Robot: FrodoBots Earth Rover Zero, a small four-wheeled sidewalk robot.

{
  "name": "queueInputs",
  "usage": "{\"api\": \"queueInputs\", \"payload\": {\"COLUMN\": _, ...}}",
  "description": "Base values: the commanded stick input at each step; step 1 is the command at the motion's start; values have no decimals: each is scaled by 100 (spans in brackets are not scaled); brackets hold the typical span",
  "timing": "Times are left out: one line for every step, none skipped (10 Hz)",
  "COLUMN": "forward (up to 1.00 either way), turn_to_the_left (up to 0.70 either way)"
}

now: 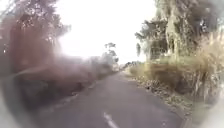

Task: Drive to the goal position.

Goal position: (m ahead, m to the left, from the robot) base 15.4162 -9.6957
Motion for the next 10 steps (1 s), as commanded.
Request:
{"api": "queueInputs", "payload": {"forward": 50, "turn_to_the_left": 0}}
{"api": "queueInputs", "payload": {"forward": 50, "turn_to_the_left": 0}}
{"api": "queueInputs", "payload": {"forward": 50, "turn_to_the_left": 0}}
{"api": "queueInputs", "payload": {"forward": 50, "turn_to_the_left": 0}}
{"api": "queueInputs", "payload": {"forward": 50, "turn_to_the_left": 0}}
{"api": "queueInputs", "payload": {"forward": 50, "turn_to_the_left": 0}}
{"api": "queueInputs", "payload": {"forward": 50, "turn_to_the_left": 0}}
{"api": "queueInputs", "payload": {"forward": 50, "turn_to_the_left": 0}}
{"api": "queueInputs", "payload": {"forward": 50, "turn_to_the_left": 0}}
{"api": "queueInputs", "payload": {"forward": 50, "turn_to_the_left": 0}}
